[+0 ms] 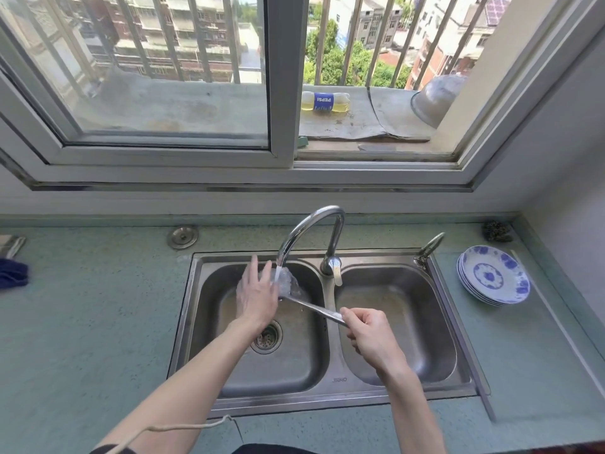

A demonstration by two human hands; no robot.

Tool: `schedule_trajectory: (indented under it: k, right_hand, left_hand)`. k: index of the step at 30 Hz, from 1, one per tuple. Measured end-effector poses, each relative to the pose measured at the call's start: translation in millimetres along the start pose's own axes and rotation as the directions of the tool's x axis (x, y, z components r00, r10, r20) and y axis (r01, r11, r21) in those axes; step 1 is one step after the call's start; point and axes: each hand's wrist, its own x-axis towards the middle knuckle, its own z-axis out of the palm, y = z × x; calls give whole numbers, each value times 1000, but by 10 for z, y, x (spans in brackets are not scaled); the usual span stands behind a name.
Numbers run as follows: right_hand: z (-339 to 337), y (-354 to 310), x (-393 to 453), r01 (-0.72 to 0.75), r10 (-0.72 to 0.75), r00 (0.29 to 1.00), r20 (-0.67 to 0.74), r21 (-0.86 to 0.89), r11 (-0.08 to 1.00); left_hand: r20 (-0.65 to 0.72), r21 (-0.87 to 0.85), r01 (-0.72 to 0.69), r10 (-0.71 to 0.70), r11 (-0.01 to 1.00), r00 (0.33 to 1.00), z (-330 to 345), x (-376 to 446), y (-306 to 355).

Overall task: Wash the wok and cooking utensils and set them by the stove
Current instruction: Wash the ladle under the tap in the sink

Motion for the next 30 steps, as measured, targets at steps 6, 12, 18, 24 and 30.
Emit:
schedule_trajectory:
  k: [6, 12, 18, 24, 30]
  right_hand:
    - [188, -28, 13, 10, -13, 999, -41, -70, 998]
    - [237, 6, -29, 16, -27, 998, -61, -183, 983]
    - [286, -168, -62, 75, -89, 994, -69, -179, 981]
    - [405, -190, -61, 66, -109, 980, -167, -248, 966]
    - [236, -179, -153, 67, -92, 986, -141, -173, 983]
  left_hand:
    - [122, 342, -270, 242, 900, 963, 75, -188, 42]
    - [222, 236, -460, 414, 856, 883, 155, -321, -183]
    - [145, 446, -270, 229, 854, 963, -25, -313, -101]
    - [66, -89, -291, 297, 952, 953, 43, -470, 344]
    - [144, 210, -519, 499, 829, 855, -77, -235, 71]
